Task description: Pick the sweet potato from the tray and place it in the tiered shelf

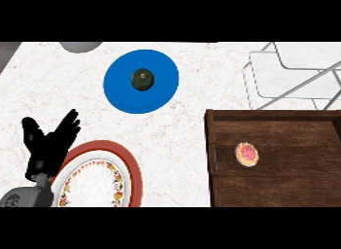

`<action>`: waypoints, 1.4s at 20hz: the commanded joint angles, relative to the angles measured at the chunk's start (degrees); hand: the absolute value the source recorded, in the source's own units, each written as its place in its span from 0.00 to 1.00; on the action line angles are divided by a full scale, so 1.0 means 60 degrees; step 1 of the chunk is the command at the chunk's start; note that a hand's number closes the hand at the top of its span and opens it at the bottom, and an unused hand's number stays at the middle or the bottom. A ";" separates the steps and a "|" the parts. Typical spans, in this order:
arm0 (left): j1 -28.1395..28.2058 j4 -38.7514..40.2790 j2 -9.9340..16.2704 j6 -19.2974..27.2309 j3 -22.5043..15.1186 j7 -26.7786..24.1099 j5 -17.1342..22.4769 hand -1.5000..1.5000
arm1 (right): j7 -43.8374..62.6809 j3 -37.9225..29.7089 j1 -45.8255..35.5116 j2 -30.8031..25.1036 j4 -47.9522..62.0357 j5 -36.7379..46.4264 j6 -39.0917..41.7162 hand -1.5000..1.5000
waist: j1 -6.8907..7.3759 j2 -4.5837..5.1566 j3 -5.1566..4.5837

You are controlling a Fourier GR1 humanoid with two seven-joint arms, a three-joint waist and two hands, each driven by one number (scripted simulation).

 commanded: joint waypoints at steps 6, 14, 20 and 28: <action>-0.0376 0.0607 -0.0166 0.0040 0.0096 0.0099 -0.0140 0.50 | -0.1526 -0.0090 -0.1071 0.0339 0.2107 0.0488 -0.0409 1.00 | -0.0015 0.0053 -0.0043; 0.0278 0.0493 -0.0330 -0.0214 -0.0001 -0.0282 -0.0203 0.50 | -0.1640 0.0312 -0.0875 0.0452 0.2067 0.1145 -0.0490 1.00 | -0.0102 0.0009 -0.0047; 0.0007 0.0445 -0.0411 0.0121 -0.0033 -0.0086 -0.0437 0.50 | -0.0903 -0.1550 -0.1183 0.0537 0.2891 -0.0278 -0.1328 0.00 | -0.0132 0.0027 -0.0042; 0.0543 -0.0228 -0.0119 -0.0193 0.0166 0.0069 -0.0204 0.50 | -0.0079 -0.3189 -0.2334 -0.0059 0.3371 -0.1907 -0.0816 0.00 | -0.0043 -0.0008 -0.0041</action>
